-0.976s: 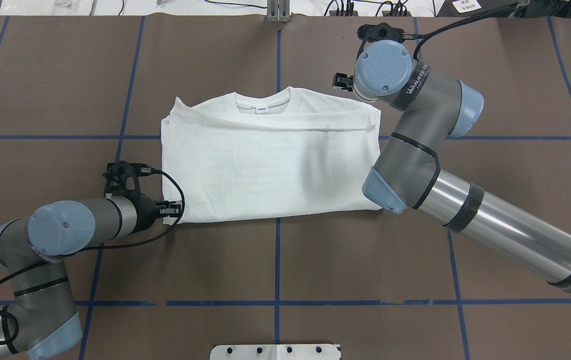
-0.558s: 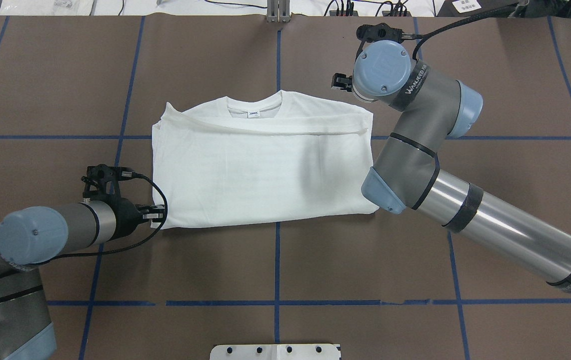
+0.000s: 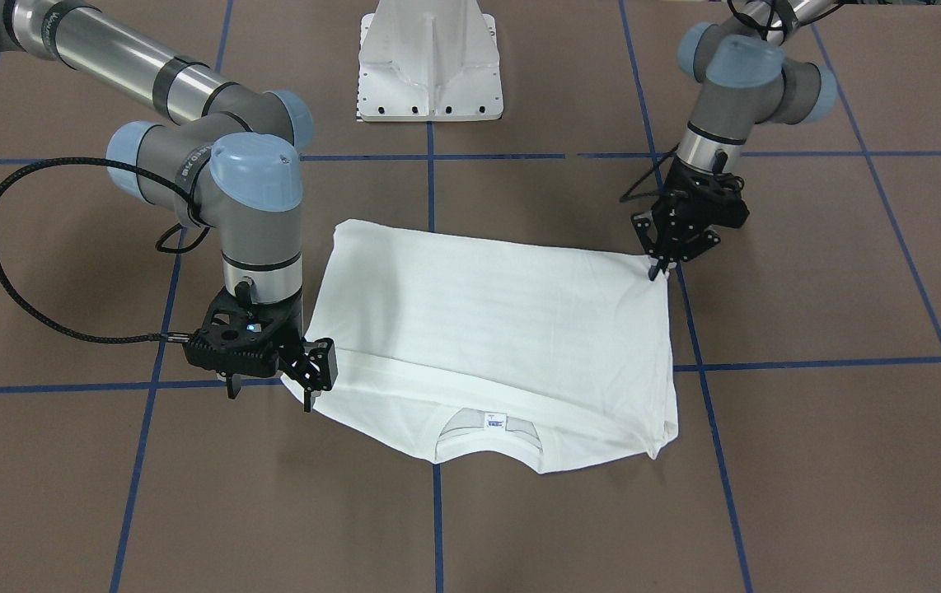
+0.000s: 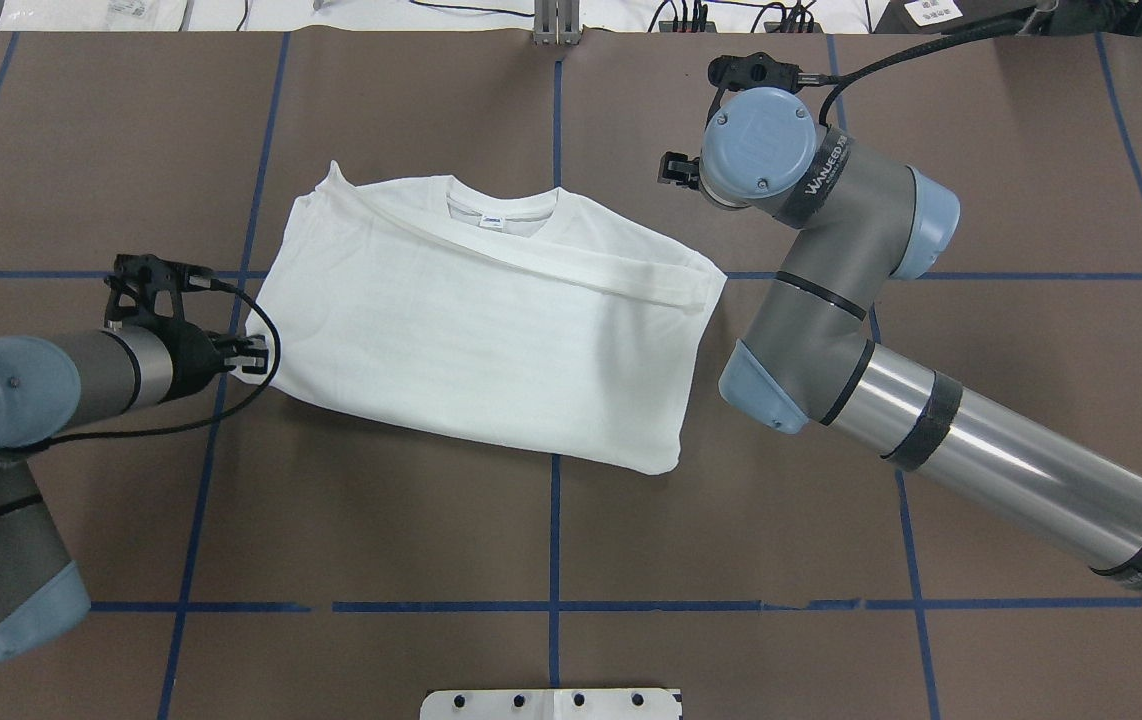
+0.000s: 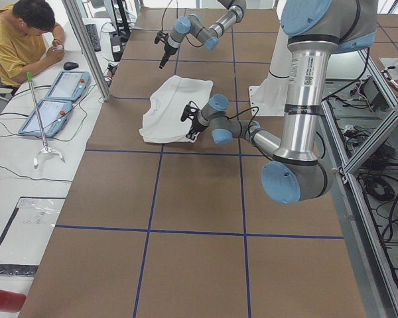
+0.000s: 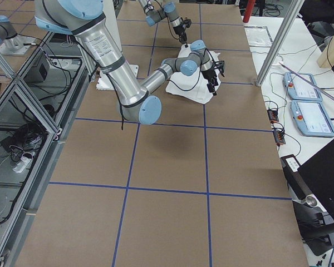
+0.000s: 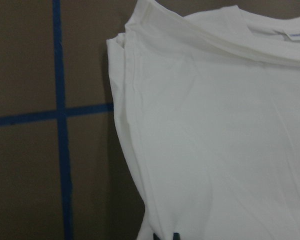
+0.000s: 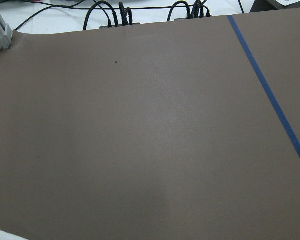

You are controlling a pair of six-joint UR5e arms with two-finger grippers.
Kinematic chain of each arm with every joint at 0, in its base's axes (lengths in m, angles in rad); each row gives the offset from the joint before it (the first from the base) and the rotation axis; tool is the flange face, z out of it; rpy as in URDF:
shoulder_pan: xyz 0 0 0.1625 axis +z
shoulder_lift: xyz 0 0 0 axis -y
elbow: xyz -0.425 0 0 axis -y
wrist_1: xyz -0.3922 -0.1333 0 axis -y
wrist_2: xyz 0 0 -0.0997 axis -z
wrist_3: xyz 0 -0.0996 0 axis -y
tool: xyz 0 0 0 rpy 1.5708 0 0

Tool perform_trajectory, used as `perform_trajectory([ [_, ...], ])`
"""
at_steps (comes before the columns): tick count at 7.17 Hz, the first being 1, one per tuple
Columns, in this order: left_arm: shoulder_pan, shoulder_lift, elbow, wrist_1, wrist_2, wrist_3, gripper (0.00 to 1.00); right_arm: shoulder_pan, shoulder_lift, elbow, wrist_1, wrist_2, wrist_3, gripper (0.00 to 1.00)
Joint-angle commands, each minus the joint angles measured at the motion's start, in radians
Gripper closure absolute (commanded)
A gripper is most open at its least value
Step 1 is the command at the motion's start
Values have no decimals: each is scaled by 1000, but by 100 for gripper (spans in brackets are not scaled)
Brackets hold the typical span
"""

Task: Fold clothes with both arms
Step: 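Drag the shirt farther from the robot with the left gripper while the right gripper lowers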

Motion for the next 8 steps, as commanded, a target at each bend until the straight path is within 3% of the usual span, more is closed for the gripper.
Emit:
perform_trajectory([
  [1, -184, -213, 259, 3, -2, 157, 100, -7, 4, 0, 0, -2, 8, 0],
  [3, -256, -488, 595, -6, -2, 187, 100, -16, 8, 0, 0, -2, 10, 0],
  [4, -269, -579, 717, -12, 3, 187, 100, -21, 10, 1, 2, -2, 13, 0],
  [5, -273, -606, 785, -47, 7, 187, 100, -23, 10, 1, 2, -3, 16, 0],
  [6, -298, -571, 764, -78, 3, 202, 1, -32, 10, 0, 2, -3, 20, 0],
  [7, -309, -492, 627, -98, -29, 262, 0, -41, 17, -3, 3, -3, 52, 0],
  [8, -327, -424, 527, -100, -162, 264, 0, -49, 39, -17, 35, -6, 109, 0],
])
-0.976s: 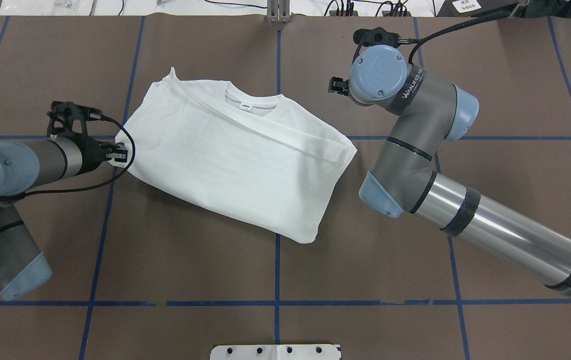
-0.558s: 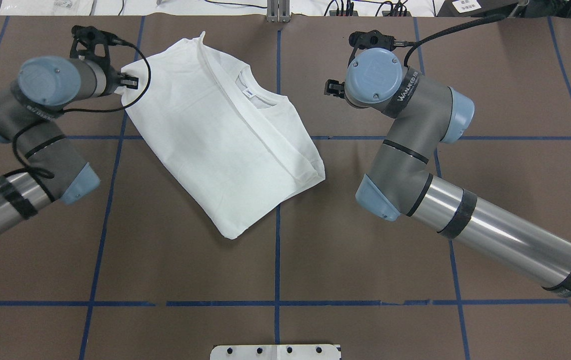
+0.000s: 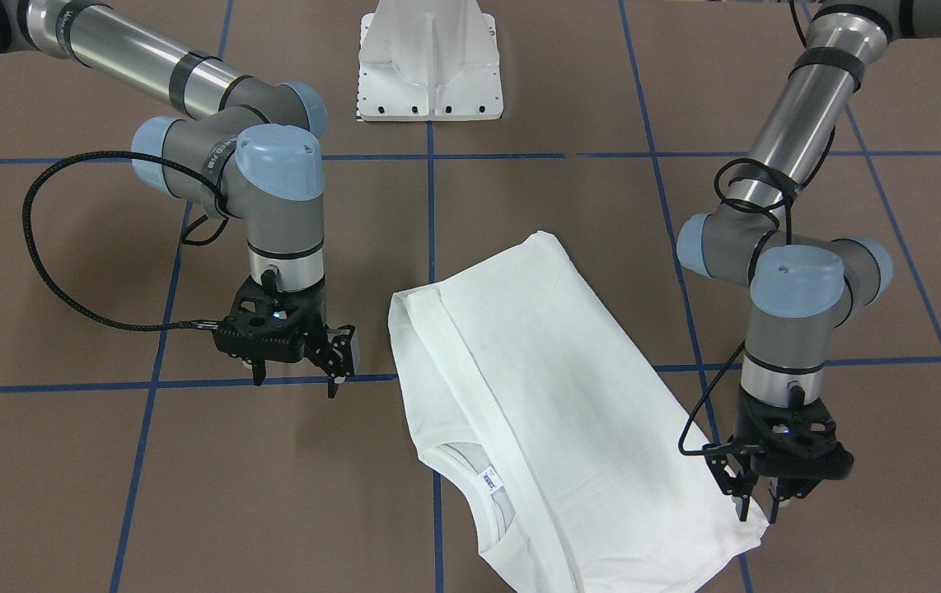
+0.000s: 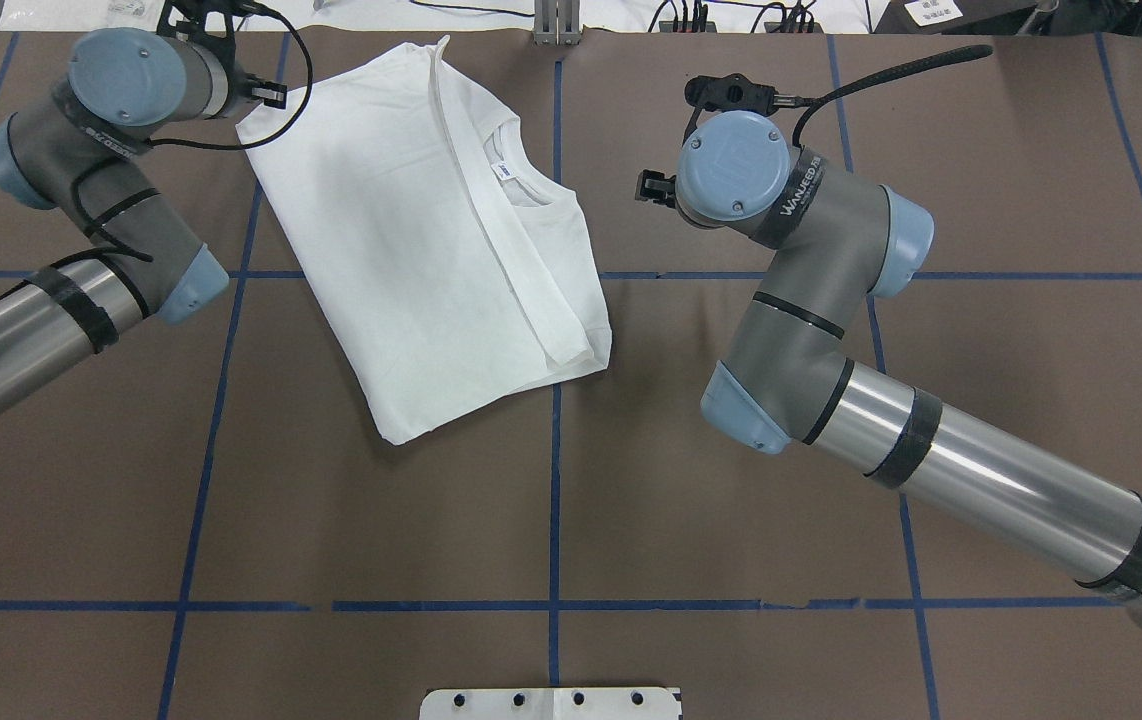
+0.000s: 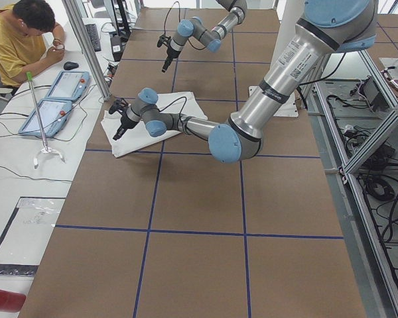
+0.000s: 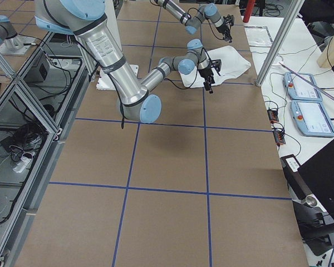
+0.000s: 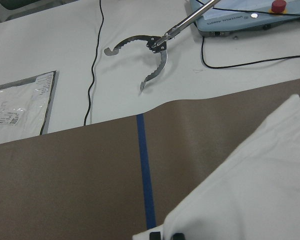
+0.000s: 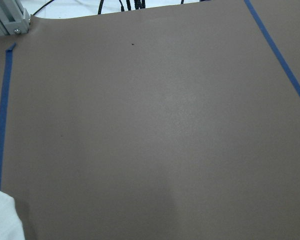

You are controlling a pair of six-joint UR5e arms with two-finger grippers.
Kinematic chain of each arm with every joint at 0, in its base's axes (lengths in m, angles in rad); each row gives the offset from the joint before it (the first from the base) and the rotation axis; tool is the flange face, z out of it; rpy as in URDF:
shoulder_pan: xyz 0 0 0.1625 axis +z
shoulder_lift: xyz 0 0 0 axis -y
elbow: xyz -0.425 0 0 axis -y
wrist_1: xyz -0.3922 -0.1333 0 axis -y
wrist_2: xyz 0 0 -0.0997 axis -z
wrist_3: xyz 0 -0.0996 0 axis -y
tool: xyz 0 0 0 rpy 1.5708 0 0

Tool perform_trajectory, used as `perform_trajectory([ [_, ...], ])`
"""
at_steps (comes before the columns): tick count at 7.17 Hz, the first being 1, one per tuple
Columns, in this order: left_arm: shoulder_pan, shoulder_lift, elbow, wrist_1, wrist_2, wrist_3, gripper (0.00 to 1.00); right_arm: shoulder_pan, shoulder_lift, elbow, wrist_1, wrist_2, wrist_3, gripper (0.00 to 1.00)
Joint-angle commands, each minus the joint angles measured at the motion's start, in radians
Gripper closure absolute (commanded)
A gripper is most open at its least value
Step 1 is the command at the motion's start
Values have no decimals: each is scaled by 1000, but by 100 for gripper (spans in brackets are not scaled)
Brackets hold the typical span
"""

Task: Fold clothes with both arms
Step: 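Drag the shirt farther from the robot with the left gripper while the right gripper lowers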

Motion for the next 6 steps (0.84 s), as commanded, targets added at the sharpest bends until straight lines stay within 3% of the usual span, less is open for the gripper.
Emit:
perform_trajectory([
  [1, -21, 141, -210, -14, -149, 10, 0, -16, 72, -65, 62, -4, 59, 0],
  [2, -20, 184, -264, -14, -151, -15, 0, -35, 163, -180, 107, -5, 91, 2],
  [3, -16, 205, -295, -14, -153, -67, 0, -51, 209, -295, 224, -31, 130, 7],
  [4, -12, 214, -303, -15, -153, -120, 0, -59, 275, -388, 248, -41, 132, 19],
  [5, -4, 217, -314, -17, -153, -157, 0, -70, 309, -441, 263, -42, 132, 24],
  [6, -1, 222, -315, -15, -151, -167, 0, -81, 311, -501, 352, -47, 132, 28],
])
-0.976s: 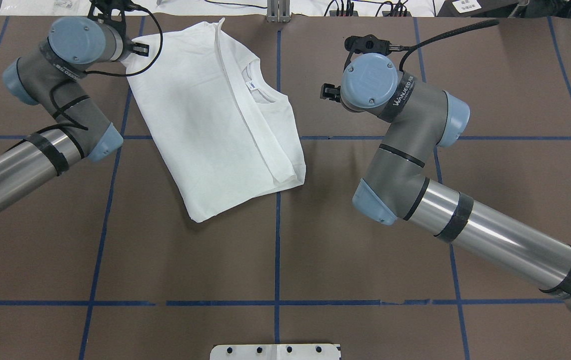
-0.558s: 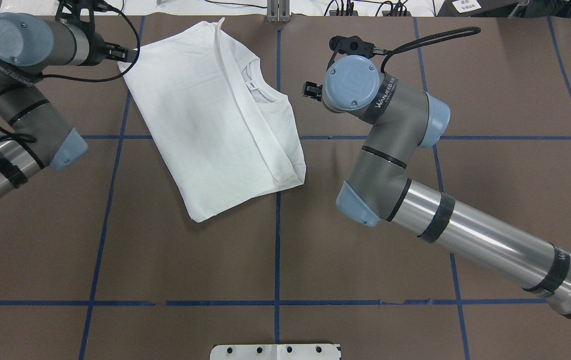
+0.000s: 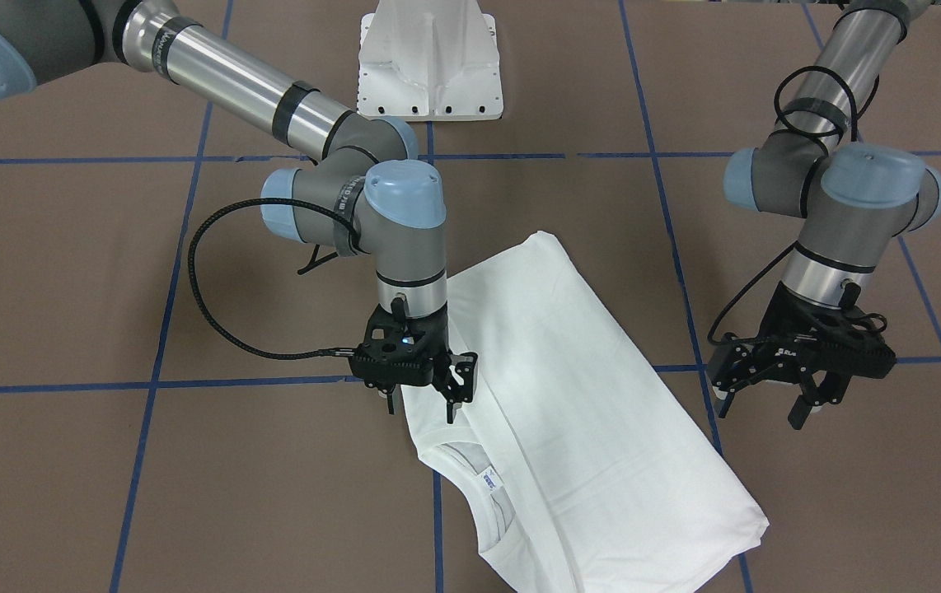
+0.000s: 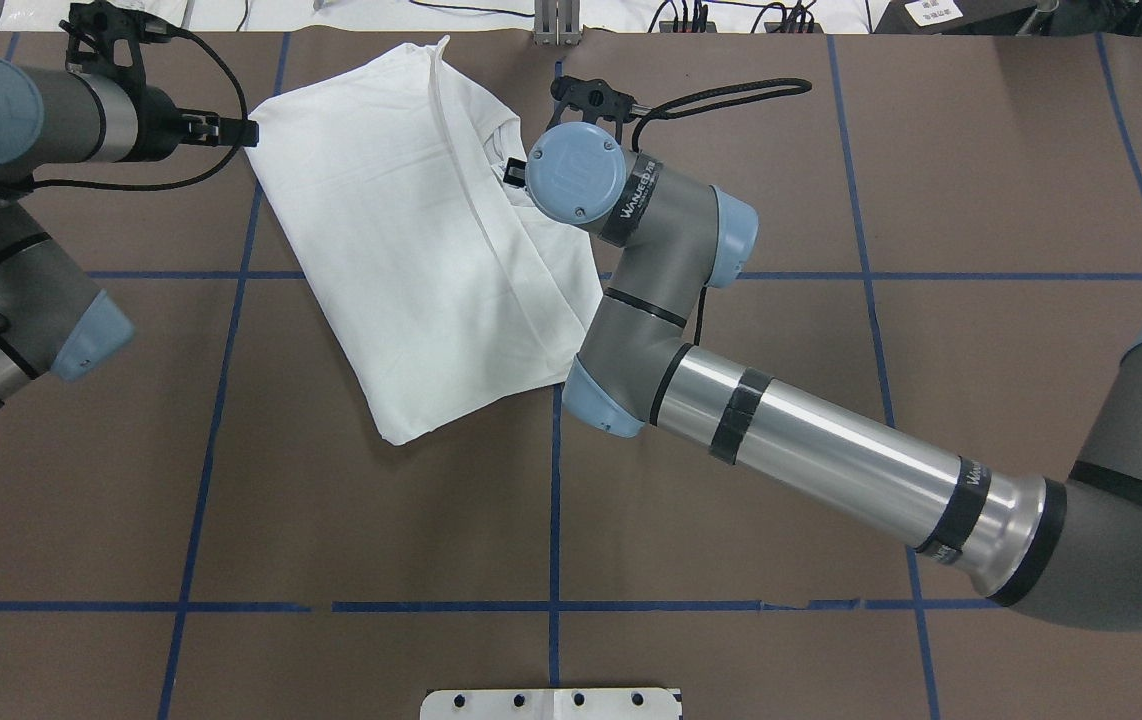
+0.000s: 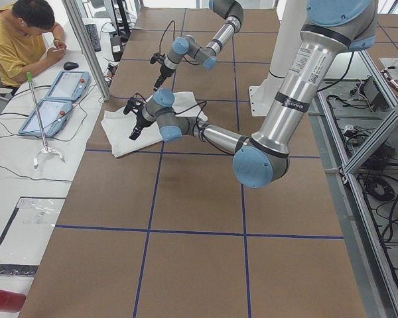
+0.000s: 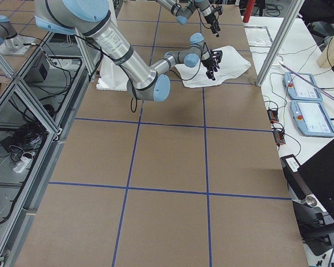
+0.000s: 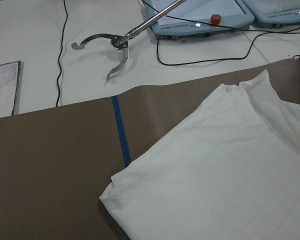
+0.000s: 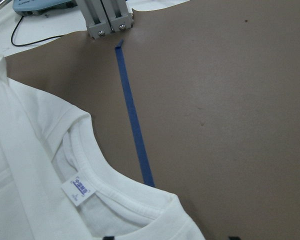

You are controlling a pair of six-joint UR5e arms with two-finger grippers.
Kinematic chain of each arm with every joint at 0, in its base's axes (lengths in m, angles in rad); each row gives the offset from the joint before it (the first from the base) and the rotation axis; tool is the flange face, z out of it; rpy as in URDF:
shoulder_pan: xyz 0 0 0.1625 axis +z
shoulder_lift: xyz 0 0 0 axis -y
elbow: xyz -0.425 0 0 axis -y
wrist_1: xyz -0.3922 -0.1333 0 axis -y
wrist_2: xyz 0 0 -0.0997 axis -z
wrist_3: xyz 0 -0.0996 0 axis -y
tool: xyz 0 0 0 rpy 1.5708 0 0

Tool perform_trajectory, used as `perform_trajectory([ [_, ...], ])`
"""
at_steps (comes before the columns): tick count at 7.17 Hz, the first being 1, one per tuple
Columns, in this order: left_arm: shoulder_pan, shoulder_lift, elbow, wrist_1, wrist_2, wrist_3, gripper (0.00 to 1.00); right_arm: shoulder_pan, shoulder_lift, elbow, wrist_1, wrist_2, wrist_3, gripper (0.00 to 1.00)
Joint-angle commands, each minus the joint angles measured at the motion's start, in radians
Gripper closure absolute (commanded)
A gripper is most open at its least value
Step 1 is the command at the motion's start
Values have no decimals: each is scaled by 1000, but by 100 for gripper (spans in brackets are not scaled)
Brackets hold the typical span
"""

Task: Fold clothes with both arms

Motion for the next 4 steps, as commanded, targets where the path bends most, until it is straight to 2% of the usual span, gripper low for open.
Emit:
perform_trajectory([
  [1, 7, 10, -9, -1, 1, -27, 0, -18, 23, -110, 107, -23, -4, 33],
  [4, 7, 10, -8, -1, 1, -27, 0, -20, 13, -112, 100, -28, -68, 38],
])
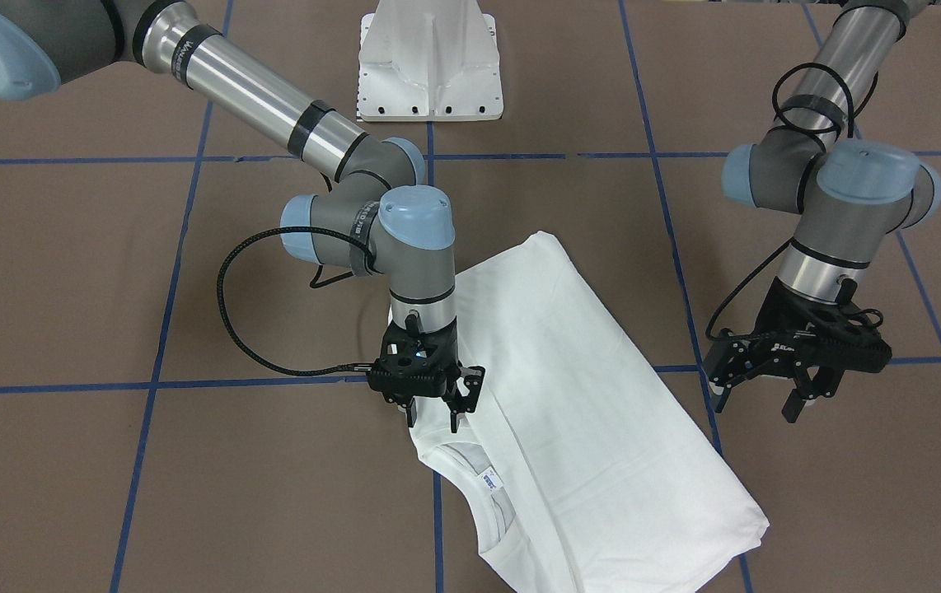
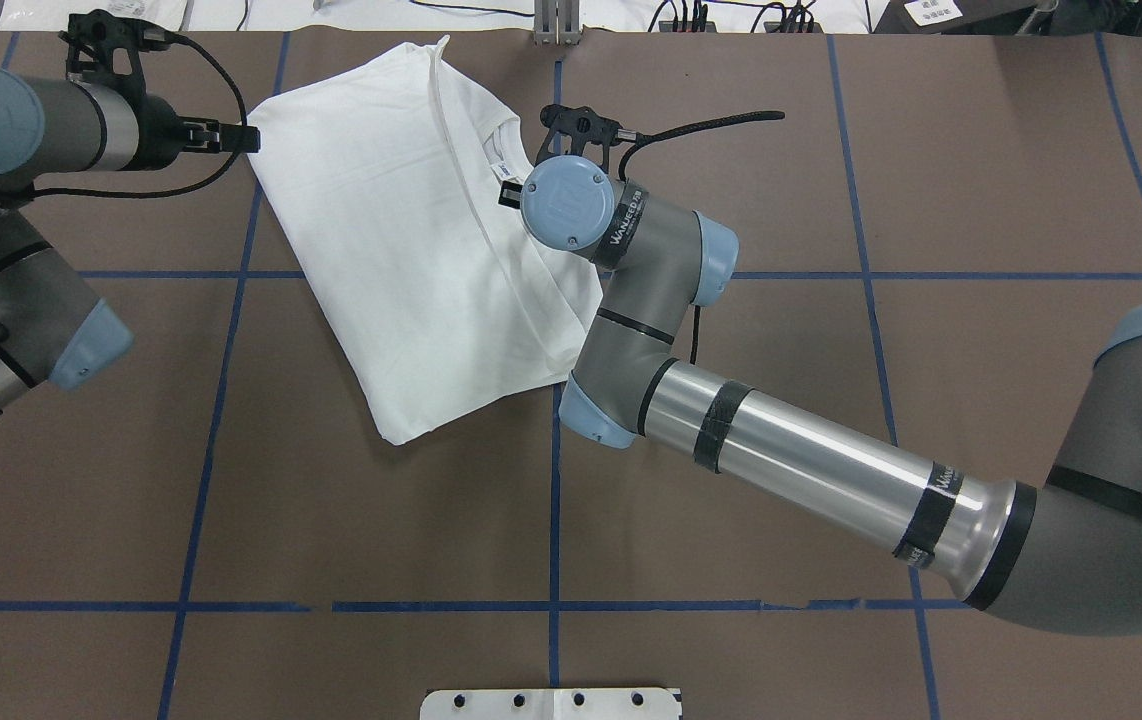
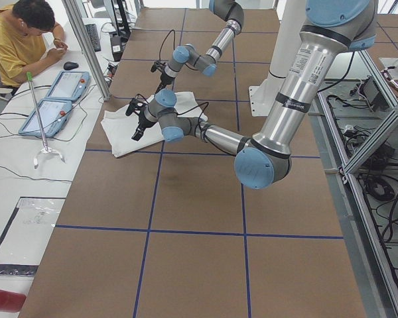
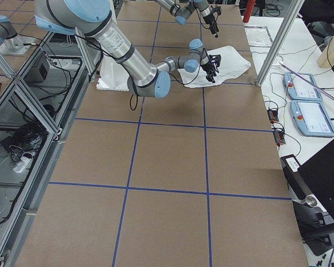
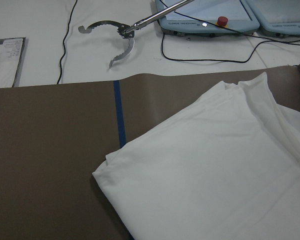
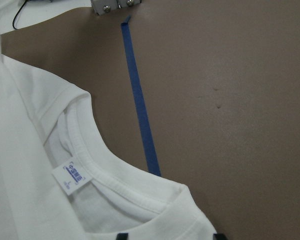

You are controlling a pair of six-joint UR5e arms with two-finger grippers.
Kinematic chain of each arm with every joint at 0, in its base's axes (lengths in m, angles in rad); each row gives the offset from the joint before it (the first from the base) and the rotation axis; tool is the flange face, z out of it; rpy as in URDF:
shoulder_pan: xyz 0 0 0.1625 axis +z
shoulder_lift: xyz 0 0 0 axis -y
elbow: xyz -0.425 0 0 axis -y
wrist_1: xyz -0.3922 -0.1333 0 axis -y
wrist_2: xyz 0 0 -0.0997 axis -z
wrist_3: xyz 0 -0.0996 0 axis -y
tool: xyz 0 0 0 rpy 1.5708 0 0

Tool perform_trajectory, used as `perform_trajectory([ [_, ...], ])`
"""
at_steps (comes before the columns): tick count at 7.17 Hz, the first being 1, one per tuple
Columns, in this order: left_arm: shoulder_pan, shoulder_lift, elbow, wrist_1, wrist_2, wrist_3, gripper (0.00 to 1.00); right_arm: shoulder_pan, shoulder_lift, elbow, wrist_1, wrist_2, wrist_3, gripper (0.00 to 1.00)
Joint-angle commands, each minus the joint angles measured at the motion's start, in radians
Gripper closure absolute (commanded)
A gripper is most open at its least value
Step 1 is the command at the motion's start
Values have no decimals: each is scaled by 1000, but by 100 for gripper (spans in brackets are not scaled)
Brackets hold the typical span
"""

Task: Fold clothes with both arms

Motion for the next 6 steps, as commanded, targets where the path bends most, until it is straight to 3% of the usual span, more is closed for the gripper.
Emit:
perform_trajectory([
  [1, 1, 0, 0, 0, 0, 0, 0, -1, -7, -2, -1, -11, -41, 38],
  [6, 1, 0, 2, 0, 0, 4, 0, -4, -21, -2, -3, -25, -57, 39],
])
